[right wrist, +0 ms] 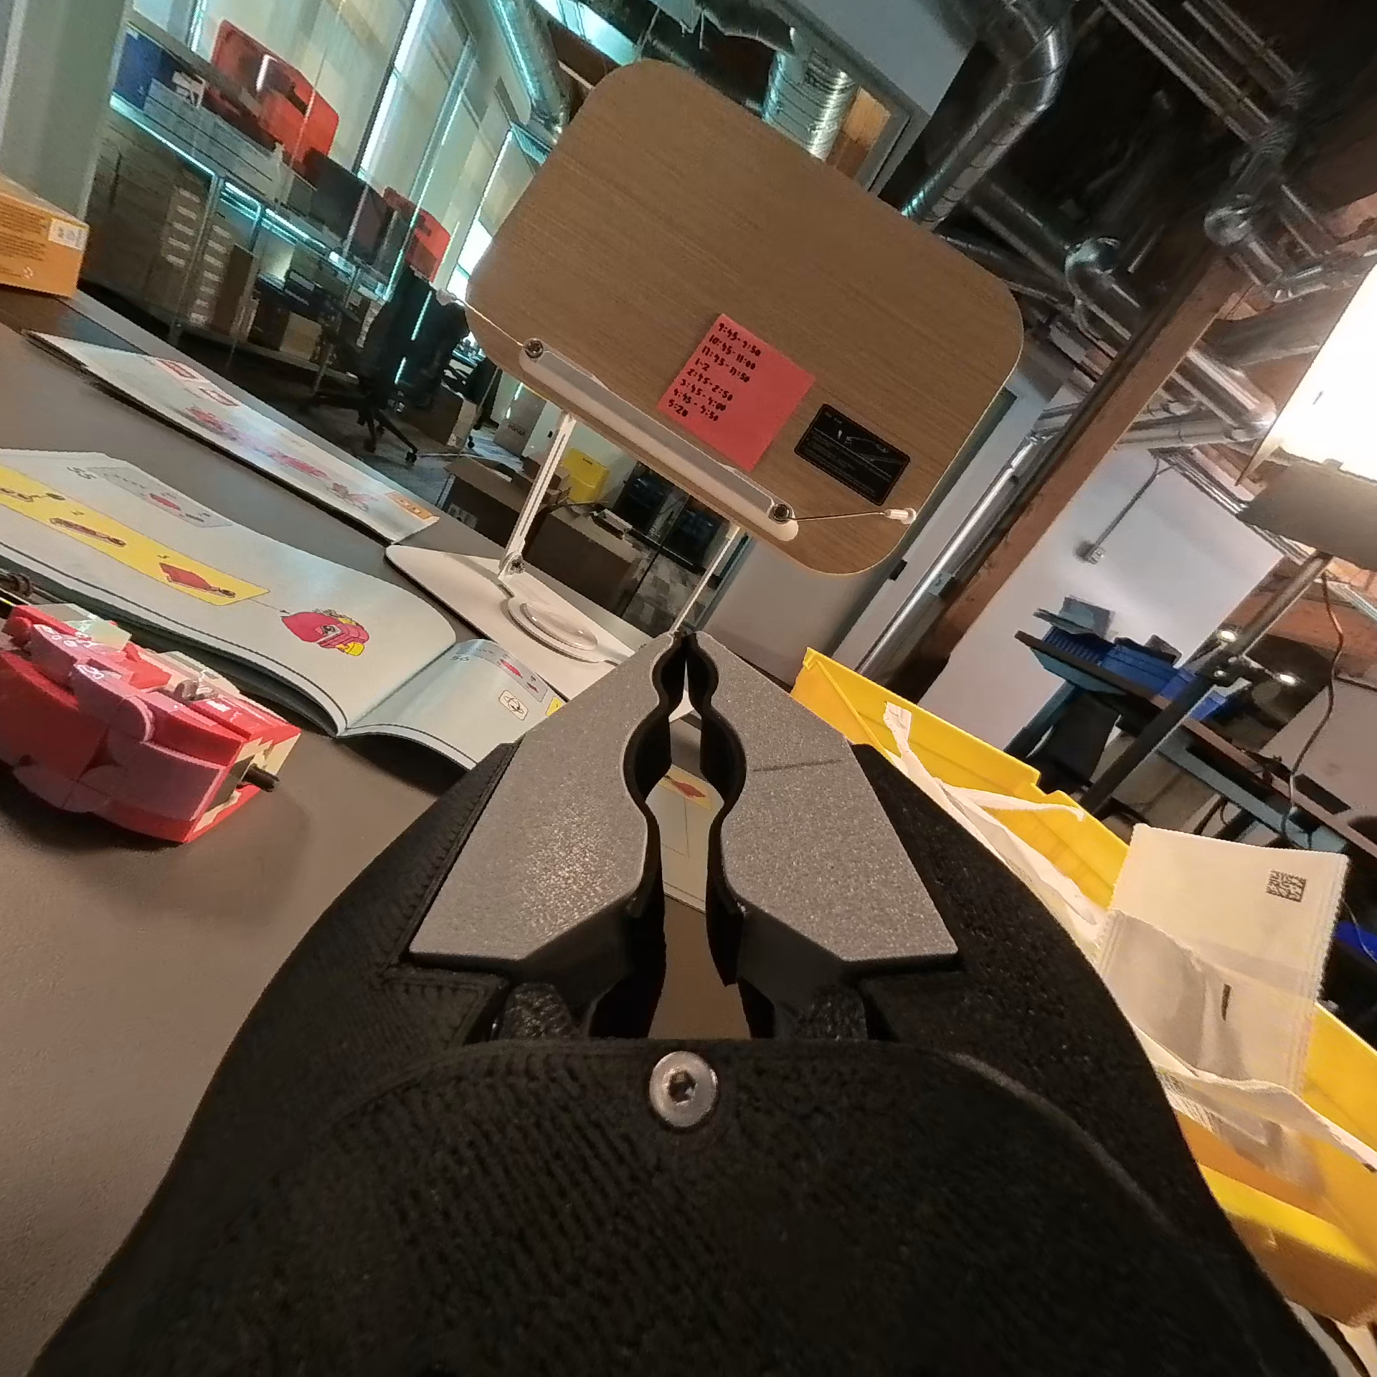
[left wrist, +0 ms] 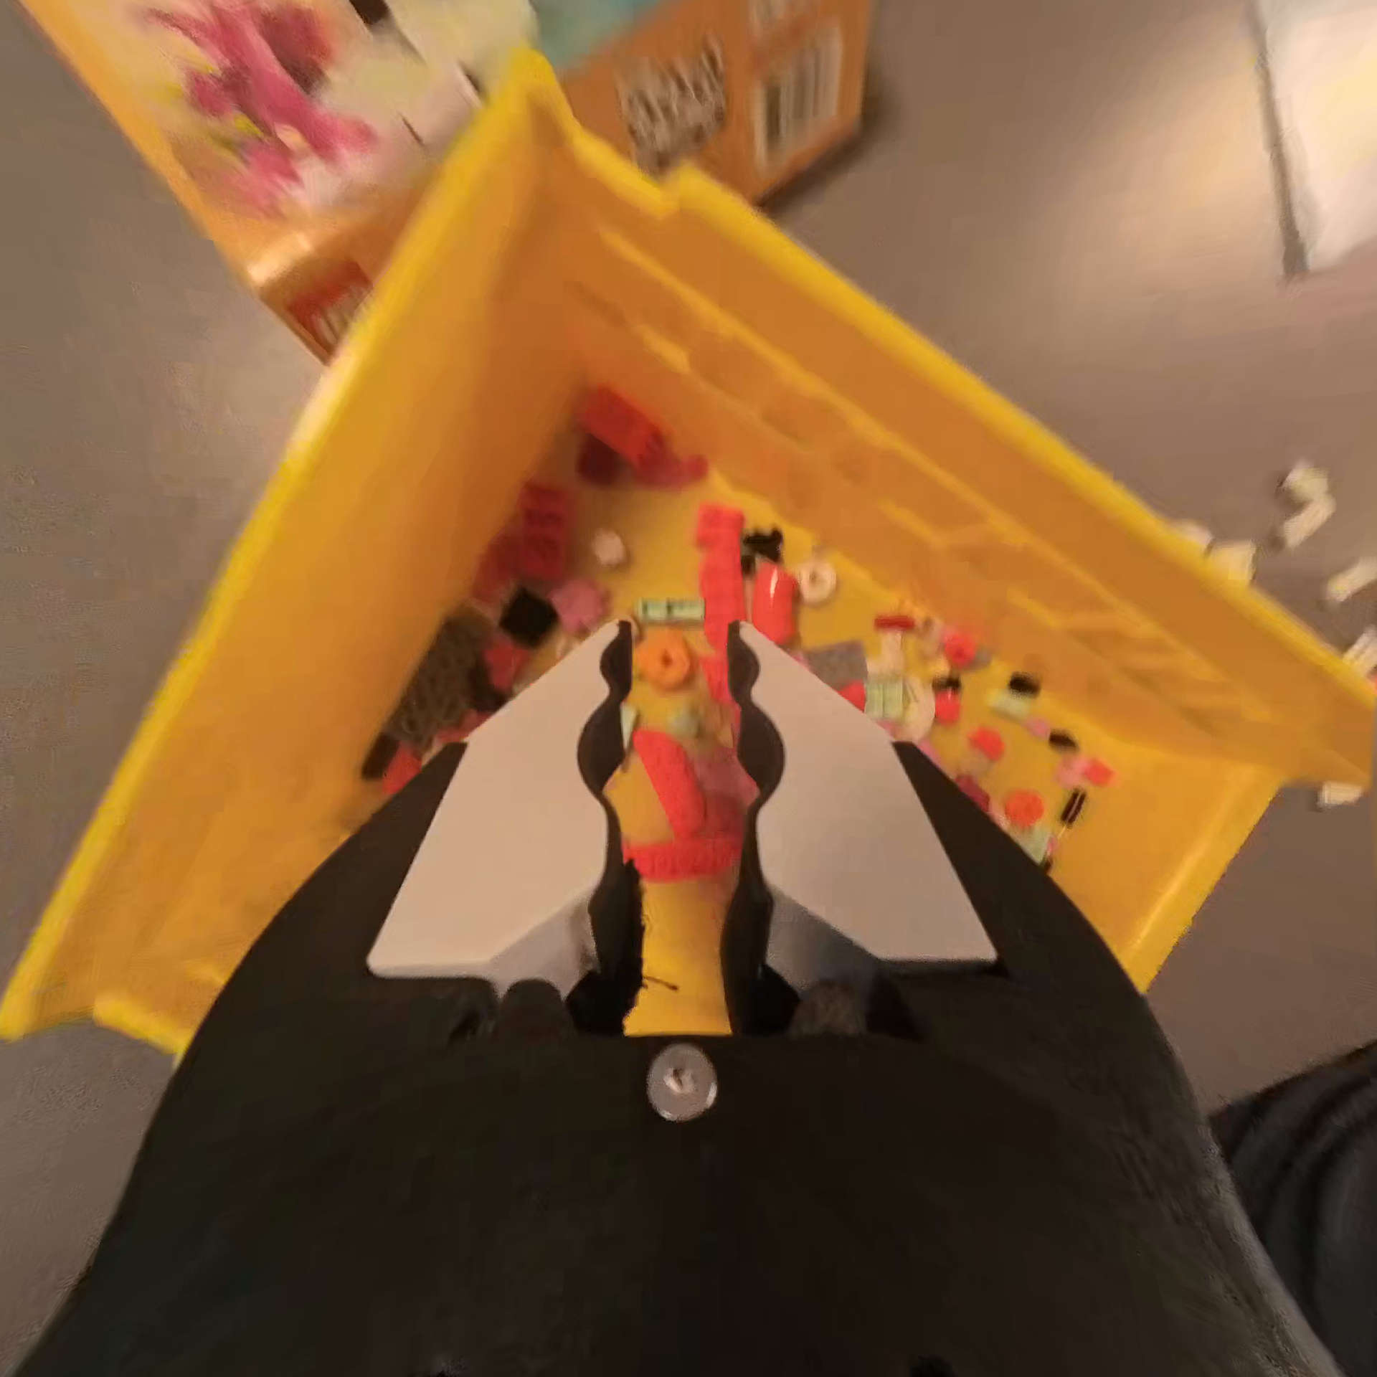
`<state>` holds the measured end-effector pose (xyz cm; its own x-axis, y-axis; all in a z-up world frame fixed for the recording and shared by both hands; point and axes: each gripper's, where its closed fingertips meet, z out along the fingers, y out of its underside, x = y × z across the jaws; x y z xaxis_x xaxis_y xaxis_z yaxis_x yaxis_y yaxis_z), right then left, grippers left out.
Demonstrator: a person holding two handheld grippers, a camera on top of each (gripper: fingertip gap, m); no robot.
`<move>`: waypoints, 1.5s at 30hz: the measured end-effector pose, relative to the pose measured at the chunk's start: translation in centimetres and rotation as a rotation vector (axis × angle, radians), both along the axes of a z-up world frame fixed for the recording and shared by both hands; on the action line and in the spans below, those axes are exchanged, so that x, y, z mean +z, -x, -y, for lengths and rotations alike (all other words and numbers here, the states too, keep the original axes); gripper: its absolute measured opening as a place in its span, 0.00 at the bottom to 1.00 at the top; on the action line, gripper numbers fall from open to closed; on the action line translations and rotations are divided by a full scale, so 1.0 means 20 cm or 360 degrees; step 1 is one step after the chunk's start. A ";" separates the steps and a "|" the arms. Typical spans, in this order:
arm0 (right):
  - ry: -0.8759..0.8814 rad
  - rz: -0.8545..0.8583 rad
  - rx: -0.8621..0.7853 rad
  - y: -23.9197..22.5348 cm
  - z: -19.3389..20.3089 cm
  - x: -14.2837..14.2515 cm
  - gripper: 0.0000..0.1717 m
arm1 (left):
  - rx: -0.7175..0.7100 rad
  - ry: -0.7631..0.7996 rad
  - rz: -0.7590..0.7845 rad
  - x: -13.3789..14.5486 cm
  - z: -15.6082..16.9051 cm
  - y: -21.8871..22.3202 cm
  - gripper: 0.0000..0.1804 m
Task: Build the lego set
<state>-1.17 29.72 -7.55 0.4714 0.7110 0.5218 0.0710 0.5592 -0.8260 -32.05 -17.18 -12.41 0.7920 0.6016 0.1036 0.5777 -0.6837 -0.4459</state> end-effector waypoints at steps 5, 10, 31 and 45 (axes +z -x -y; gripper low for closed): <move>0.0009 -0.0001 0.0002 0.00 0.00 0.00 0.00 | 0.0067 0.0041 0.0047 -0.09 -0.03 0.19 0.00; 0.0013 0.0001 0.0008 0.00 0.00 0.00 0.00 | 0.0099 0.0229 0.0089 -0.24 -0.01 0.24 0.13; 0.0033 -0.0003 0.0041 0.01 0.01 -0.01 0.00 | 0.0134 0.0157 0.0229 -0.30 0.02 0.21 0.05; 0.0036 -0.0001 0.0065 0.02 0.02 -0.01 0.00 | 0.0060 0.0036 0.0006 -0.16 0.02 0.21 0.08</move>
